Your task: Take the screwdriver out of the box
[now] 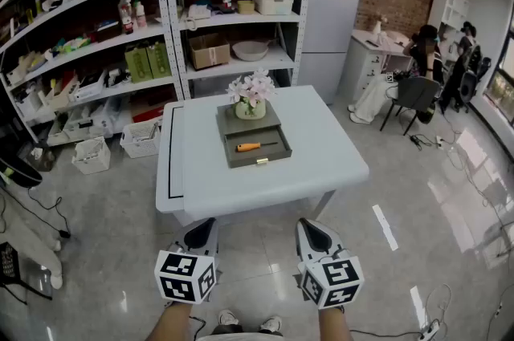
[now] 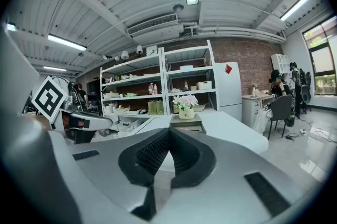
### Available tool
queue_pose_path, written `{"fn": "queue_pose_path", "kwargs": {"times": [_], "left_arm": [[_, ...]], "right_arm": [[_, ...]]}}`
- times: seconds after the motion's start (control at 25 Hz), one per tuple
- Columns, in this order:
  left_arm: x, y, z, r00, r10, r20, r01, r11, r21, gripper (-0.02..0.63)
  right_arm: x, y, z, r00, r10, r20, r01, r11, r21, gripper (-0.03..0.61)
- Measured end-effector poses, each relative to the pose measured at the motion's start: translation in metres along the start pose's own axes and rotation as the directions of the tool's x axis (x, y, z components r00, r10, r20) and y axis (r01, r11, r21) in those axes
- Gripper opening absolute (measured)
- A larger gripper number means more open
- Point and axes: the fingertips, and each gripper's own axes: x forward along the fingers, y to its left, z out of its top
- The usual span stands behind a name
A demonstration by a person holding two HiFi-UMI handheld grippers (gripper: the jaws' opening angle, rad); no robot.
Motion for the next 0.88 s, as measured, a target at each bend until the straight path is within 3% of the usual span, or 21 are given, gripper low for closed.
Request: {"fn": "queue_pose_path", "kwargs": {"times": [0.88], "left_arm": [[0.037, -0.040, 0.018, 0.998, 0.031, 0.051, -0.029, 0.999, -0.037, 0.012]], "right_arm": [[-0.003, -0.035, 0.000, 0.996, 0.089, 0.012, -0.089, 0.996, -0.003, 0.005]]}}
